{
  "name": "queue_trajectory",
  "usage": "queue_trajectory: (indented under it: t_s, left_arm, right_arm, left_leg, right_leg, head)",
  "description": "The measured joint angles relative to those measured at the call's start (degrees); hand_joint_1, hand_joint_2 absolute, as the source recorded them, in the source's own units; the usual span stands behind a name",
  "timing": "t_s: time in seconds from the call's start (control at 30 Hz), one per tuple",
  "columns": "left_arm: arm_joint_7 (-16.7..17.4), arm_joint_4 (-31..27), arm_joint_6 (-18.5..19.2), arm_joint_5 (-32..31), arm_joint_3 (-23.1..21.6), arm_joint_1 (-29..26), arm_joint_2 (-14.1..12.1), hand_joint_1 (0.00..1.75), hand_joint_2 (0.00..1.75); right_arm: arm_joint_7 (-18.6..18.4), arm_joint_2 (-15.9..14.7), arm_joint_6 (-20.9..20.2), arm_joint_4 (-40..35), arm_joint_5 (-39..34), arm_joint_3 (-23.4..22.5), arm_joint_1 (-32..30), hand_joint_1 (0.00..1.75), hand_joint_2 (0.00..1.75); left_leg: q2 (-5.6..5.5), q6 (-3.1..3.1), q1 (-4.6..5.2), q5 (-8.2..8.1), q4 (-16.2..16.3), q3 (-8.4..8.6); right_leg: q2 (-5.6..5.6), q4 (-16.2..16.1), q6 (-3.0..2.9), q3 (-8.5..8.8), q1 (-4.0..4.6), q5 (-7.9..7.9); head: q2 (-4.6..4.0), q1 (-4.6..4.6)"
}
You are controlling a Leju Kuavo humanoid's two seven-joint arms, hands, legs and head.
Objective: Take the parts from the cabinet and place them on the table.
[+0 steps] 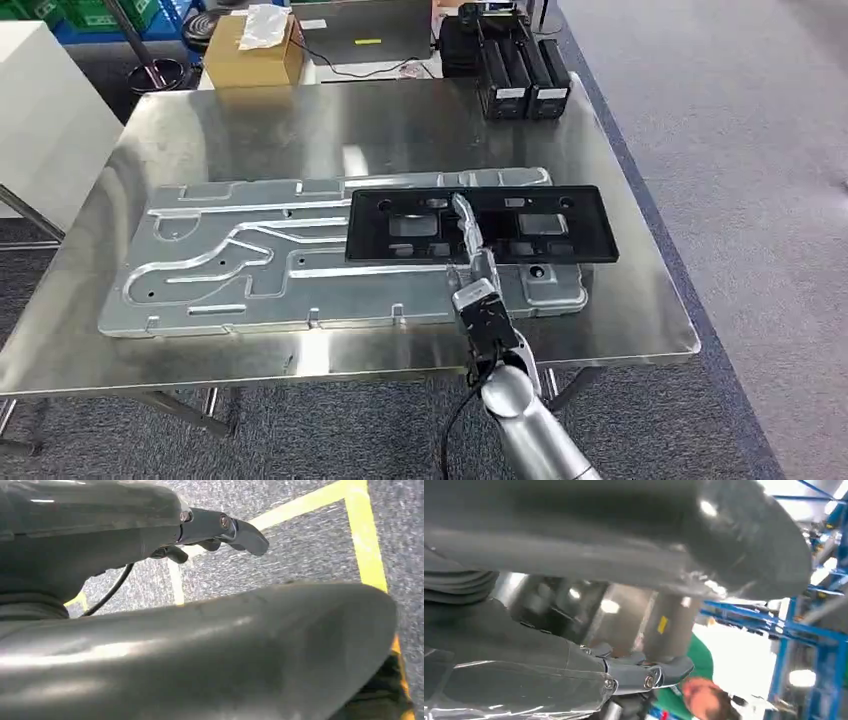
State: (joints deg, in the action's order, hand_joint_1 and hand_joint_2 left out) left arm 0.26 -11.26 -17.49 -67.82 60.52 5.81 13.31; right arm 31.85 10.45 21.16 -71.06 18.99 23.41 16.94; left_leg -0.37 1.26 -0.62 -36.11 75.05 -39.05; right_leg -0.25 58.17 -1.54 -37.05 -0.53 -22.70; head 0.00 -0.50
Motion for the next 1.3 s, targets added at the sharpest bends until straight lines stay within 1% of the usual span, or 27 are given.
queue_trajectory:
  t_s: [0.03, 0.1, 0.13, 0.17, 0.3, 0.33, 0.37, 0.43, 0.47, 0.5, 0.53, 0.6, 0.63, 0.67, 0.7, 0.8, 0.83, 0.87, 0.9, 0.93, 0.97, 1.0, 1.07, 1.1, 1.13, 1.2, 1.3]
  left_arm:
    - [0.09, 0.00, -0.02, 0.00, 0.15, -0.06, -0.11, 0.00, 0.00]
    - [0.09, 0.00, -0.11, -0.09, 0.35, -0.04, -0.39, 0.00, 0.00]
    - [0.09, 0.00, -0.18, -0.11, 0.42, 0.12, -0.46, 0.00, 0.00]
    - [0.09, 0.00, -0.17, -0.20, 0.44, 0.32, -0.50, 0.00, 0.00]
    - [-0.07, 0.00, -0.35, -0.24, 0.59, -0.03, -0.59, 0.00, 0.00]
    - [-0.29, 0.00, -0.37, -0.30, 0.59, 0.08, -0.63, 0.00, 0.00]
    - [-0.46, 0.00, -0.42, -0.39, 0.59, 0.13, -0.74, 0.00, 0.00]
    - [-0.61, 0.00, -0.42, -0.59, 0.59, 0.08, -0.74, 0.00, 0.00]
    - [-0.61, 0.00, -0.39, -0.63, 0.59, 0.02, -0.79, 0.00, 0.00]
    - [-0.61, 0.00, -0.39, -0.68, 0.59, -0.02, -0.85, 0.00, 0.00]
    - [-0.59, 0.00, -0.37, -0.77, 0.59, -0.07, -0.94, 0.00, 0.00]
    - [-0.44, 0.00, -0.37, -0.76, 0.59, -0.17, -1.00, 0.00, 0.00]
    - [-0.42, -0.02, -0.37, -0.76, 0.59, -0.17, -1.07, 0.00, 0.00]
    - [-0.39, -0.02, -0.39, -0.76, 0.59, -0.18, -1.07, 0.00, 0.00]
    - [-0.35, 0.00, -0.42, -0.76, 0.59, -0.13, -1.11, 0.00, 0.00]
    - [-0.11, -0.02, -0.50, -0.92, 0.59, -0.29, -1.22, 0.00, 0.00]
    - [-0.04, -0.02, -0.52, -0.92, 0.61, -0.43, -1.44, 0.00, 0.00]
    - [-0.02, -0.02, -0.55, -0.92, 0.61, -0.45, -1.53, 0.00, 0.00]
    - [0.07, -0.02, -0.52, -0.92, 0.61, -0.50, -1.64, 0.00, 0.00]
    - [0.07, -0.02, -0.55, -0.92, 0.61, -0.49, -1.70, 0.00, 0.00]
    - [0.07, -0.02, -0.55, -0.94, 0.61, -0.47, -1.73, 0.00, 0.00]
    - [0.07, 0.00, -0.61, -0.98, 0.61, -0.48, -1.79, 0.00, 0.00]
    - [0.06, 0.00, -0.66, -1.18, 0.61, -0.49, -1.97, 0.00, 0.00]
    - [0.06, 0.00, -0.68, -1.31, 0.61, -0.46, -2.08, 0.00, 0.00]
    - [0.00, -0.02, -0.70, -1.66, 0.59, -0.41, -2.21, 0.00, 0.00]
    - [-0.02, -0.04, -0.70, -2.10, 0.48, -0.12, -2.47, 0.00, 0.00]
    - [0.09, -0.04, -0.63, -2.82, 0.35, -0.12, -2.62, 0.00, 0.00]
  right_arm:
    - [0.00, -0.15, 0.11, 0.00, -0.02, 0.22, -0.55, 0.00, 0.00]
    - [-0.02, -0.35, 0.15, -0.02, -0.24, 0.65, -1.17, 0.00, 0.00]
    - [-0.02, -0.37, 0.15, -0.02, -0.35, 0.72, -1.36, 0.00, 0.00]
    - [-0.07, -0.42, 0.15, -0.07, -0.42, 0.72, -1.61, 0.00, 0.00]
    - [-0.04, -0.57, 0.57, -0.04, -0.72, 0.79, -2.35, 0.00, 0.00]
    - [-0.07, -0.81, 0.96, 0.02, -1.09, 0.76, -2.72, 0.00, 0.00]
    - [-0.11, -0.98, 1.25, 0.04, -1.25, 0.76, -3.23, 0.00, 0.00]
    - [-0.13, -1.18, 2.34, 0.15, -1.59, 0.72, -4.12, 0.00, 0.00]
    - [-0.32, -1.29, 2.77, 0.26, -1.64, 0.63, -4.71, 0.00, 0.00]
    - [-0.83, -1.38, 3.19, 0.33, -1.64, 0.41, -5.41, 0.00, 0.00]
    - [-1.53, -1.51, 3.56, 0.39, -1.60, 0.00, -6.18, 0.00, 0.00]
    - [-2.38, -1.64, 3.87, 0.44, -1.33, -0.88, -7.13, 0.00, 0.00]
    - [-2.62, -1.70, 3.87, 0.42, -1.22, -1.29, -7.29, 0.00, 0.00]
    - [-2.97, -1.73, 3.85, 0.39, -1.11, -1.73, -7.36, 0.00, 0.00]
    - [-3.23, -1.73, 3.80, 0.42, -0.96, -2.27, -7.52, 0.00, 0.00]
    - [-4.37, -1.92, 3.80, 0.59, -0.77, -4.40, -9.11, 0.00, 0.00]
    - [-4.37, -1.94, 3.80, 0.70, -0.72, -4.92, -9.46, 0.00, 0.00]
    - [-4.44, -1.94, 3.80, 0.81, -0.70, -5.29, -9.67, 0.00, 0.00]
    - [-4.46, -1.94, 3.74, 0.90, -0.63, -5.57, -9.88, 0.00, 0.00]
    - [-4.74, -1.95, 3.67, 1.01, -0.57, -5.92, -10.17, 0.00, 0.00]
    - [-5.07, -1.94, 3.54, 1.12, -0.52, -6.25, -10.46, 0.00, 0.00]
    - [-5.40, -1.94, 3.13, 1.31, -0.48, -6.73, -10.77, 0.00, 0.00]
    - [-5.92, -1.94, 2.41, 1.66, -0.50, -7.93, -11.45, 0.00, 0.00]
    - [-6.16, -1.94, 2.14, 1.86, -0.57, -8.59, -11.74, 0.00, 0.00]
    - [-6.25, -1.94, 1.97, 2.12, -0.63, -9.33, -11.94, 0.00, 0.00]
    - [-6.34, -1.92, 1.59, 2.65, -0.94, -10.82, -12.15, 0.00, 0.00]
    - [-6.56, -1.90, 1.42, 4.89, -1.90, -13.87, -12.38, 0.00, 0.00]
  left_leg:
    - [0.01, 0.05, -0.06, 1.05, -1.88, 1.66]
    - [0.03, -0.06, -0.16, 4.65, -11.58, 8.07]
    - [0.03, -0.25, -0.17, 5.23, -16.89, 11.50]
    - [-0.08, -0.51, 0.37, 5.30, -17.24, 10.98]
    - [-0.10, -2.06, 0.40, 7.39, -17.45, 10.17]
    - [0.33, -2.40, 0.08, 8.20, -17.65, 9.77]
    - [0.30, -2.91, 0.06, 8.99, -17.70, 8.83]
    - [0.39, -3.18, 0.16, 10.28, -17.62, 7.16]
    - [0.44, -3.15, 0.18, 10.83, -17.59, 6.40]
    - [0.45, -3.11, 0.18, 11.35, -17.51, 5.64]
    - [0.45, -3.05, 0.18, 11.83, -17.43, 4.86]
    - [0.45, -2.76, 0.18, 12.71, -17.13, 3.43]
    - [0.42, -2.55, 0.19, 13.17, -16.94, 2.91]
    - [0.39, -2.25, 0.37, 13.46, -16.74, 2.56]
    - [0.43, -1.92, 0.42, 13.86, -16.73, 2.43]
    - [0.32, -0.75, 0.38, 15.42, -17.49, 2.48]
    - [0.21, -0.53, 0.17, 14.65, -16.86, 2.14]
    - [0.24, -0.28, 0.23, 11.82, -15.39, 1.44]
    - [0.23, -0.17, 0.10, 7.86, -11.93, 0.37]
    - [0.23, -0.04, 0.04, 4.32, -7.45, -0.67]
    - [0.23, 0.10, 0.03, 1.98, -3.36, -1.39]
    - [0.23, 0.21, 0.03, 1.56, -0.08, -1.54]
    - [0.23, 0.15, 0.03, 5.26, -0.39, 0.96]
    - [0.23, -0.01, 0.03, 7.47, -3.56, 3.84]
    - [0.23, -0.29, 0.04, 8.26, -8.30, 7.62]
    - [0.19, -0.86, 0.47, 4.79, -18.80, 14.84]
    - [0.18, -2.04, 0.85, 5.21, -19.10, 14.17]
  right_leg:
    - [0.00, 0.17, 0.09, -0.58, -0.01, 0.36]
    - [0.07, 0.58, 0.41, -1.67, -0.08, 1.06]
    - [0.14, 0.90, 0.76, -2.04, -0.10, 1.43]
    - [0.15, 0.89, 1.28, -2.15, 0.23, 1.81]
    - [0.24, 0.13, 2.64, -2.28, -0.03, 3.68]
    - [0.53, 0.64, 2.89, -2.84, -0.31, 2.84]
    - [0.49, 2.74, 3.25, -3.83, -0.15, -0.87]
    - [0.45, 11.39, 3.73, -6.02, -0.30, -8.07]
    - [0.45, 15.29, 3.88, -6.63, -0.29, -9.84]
    - [0.44, 17.57, 3.94, -6.52, -0.30, -10.04]
    - [0.44, 17.39, 3.89, -5.20, -0.31, -9.01]
    - [0.44, 10.45, 3.50, 0.86, -0.29, -6.01]
    - [0.45, 5.21, 3.16, 4.98, -0.22, -5.76]
    - [0.49, 0.81, 2.70, 8.58, 0.02, -7.15]
    - [0.55, -0.85, 2.27, 9.03, 0.32, -7.53]
    - [0.50, -0.99, 1.11, 8.23, 0.50, -6.26]
    - [0.10, -1.49, 0.57, 7.84, -0.09, -5.33]
    - [0.19, -1.59, 0.14, 7.15, -0.03, -4.66]
    - [0.17, -1.56, -0.29, 6.27, 0.00, -4.02]
    - [0.16, -1.52, -0.35, 5.36, 0.08, -3.32]
    - [0.08, -1.48, -0.36, 4.44, 0.16, -2.65]
    - [0.04, -1.35, -0.31, 3.33, 0.23, -1.91]
    - [-0.08, -1.00, -0.09, 1.40, 0.27, -0.70]
    - [-0.09, -0.77, 0.07, 0.48, 0.28, -0.12]
    - [-0.07, -0.53, 0.24, -0.38, 0.31, 0.46]
    - [-0.02, 0.15, 0.78, -1.10, 0.58, 1.25]
    - [-0.23, -0.46, 1.92, -1.02, 0.28, 3.18]
  head:
    - [0.00, 0.00]
    - [0.00, 0.00]
    - [0.00, -0.02]
    - [0.02, 0.04]
    - [0.00, 0.11]
    - [0.00, -0.07]
    - [0.00, 0.35]
    - [0.00, 0.37]
    - [0.02, 0.35]
    - [0.00, 0.39]
    - [0.02, 0.35]
    - [0.00, 0.37]
    - [0.00, 0.37]
    - [0.02, 0.35]
    - [0.02, 0.18]
    - [0.00, 0.61]
    - [0.02, 0.57]
    - [0.00, 0.50]
    - [0.00, 0.24]
    - [0.00, 0.26]
    - [0.00, 0.24]
    - [0.00, 0.24]
    - [0.00, 0.24]
    - [0.00, 0.24]
    - [0.00, 0.24]
    - [0.00, 0.24]
    - [0.00, 0.26]
